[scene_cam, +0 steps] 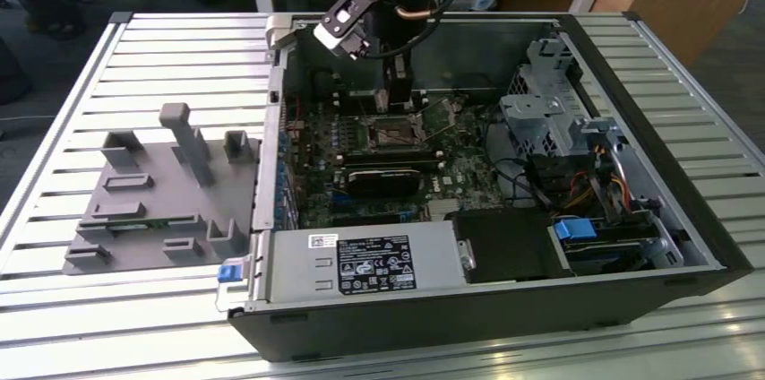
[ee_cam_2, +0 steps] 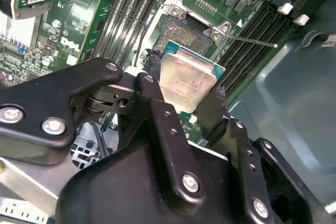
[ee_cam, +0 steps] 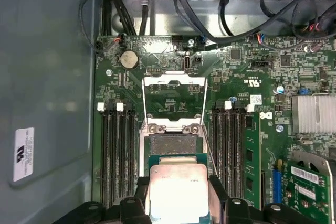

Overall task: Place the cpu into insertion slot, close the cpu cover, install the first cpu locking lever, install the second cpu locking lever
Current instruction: 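Place the cpu into insertion slot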

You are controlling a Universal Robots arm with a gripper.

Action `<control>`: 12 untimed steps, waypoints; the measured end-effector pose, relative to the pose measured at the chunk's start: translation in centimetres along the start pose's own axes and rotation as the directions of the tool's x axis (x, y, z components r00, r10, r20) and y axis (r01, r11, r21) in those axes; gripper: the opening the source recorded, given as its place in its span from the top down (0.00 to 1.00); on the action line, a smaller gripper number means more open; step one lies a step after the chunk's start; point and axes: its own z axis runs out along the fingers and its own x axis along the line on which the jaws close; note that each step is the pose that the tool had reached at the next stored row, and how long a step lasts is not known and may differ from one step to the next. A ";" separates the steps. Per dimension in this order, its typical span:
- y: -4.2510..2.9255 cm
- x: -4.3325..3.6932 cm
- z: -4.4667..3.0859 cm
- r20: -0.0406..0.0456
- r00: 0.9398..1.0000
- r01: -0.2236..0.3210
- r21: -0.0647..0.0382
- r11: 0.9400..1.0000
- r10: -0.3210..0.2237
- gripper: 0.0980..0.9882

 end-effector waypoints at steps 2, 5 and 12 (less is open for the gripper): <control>-0.01 0.00 0.19 0.003 1.000 0.000 -0.002 1.000 0.000 0.52; -0.03 -0.01 0.36 0.003 1.000 0.001 -0.018 1.000 -0.001 0.52; -0.02 0.00 1.20 0.002 1.000 0.016 -0.024 1.000 -0.016 0.52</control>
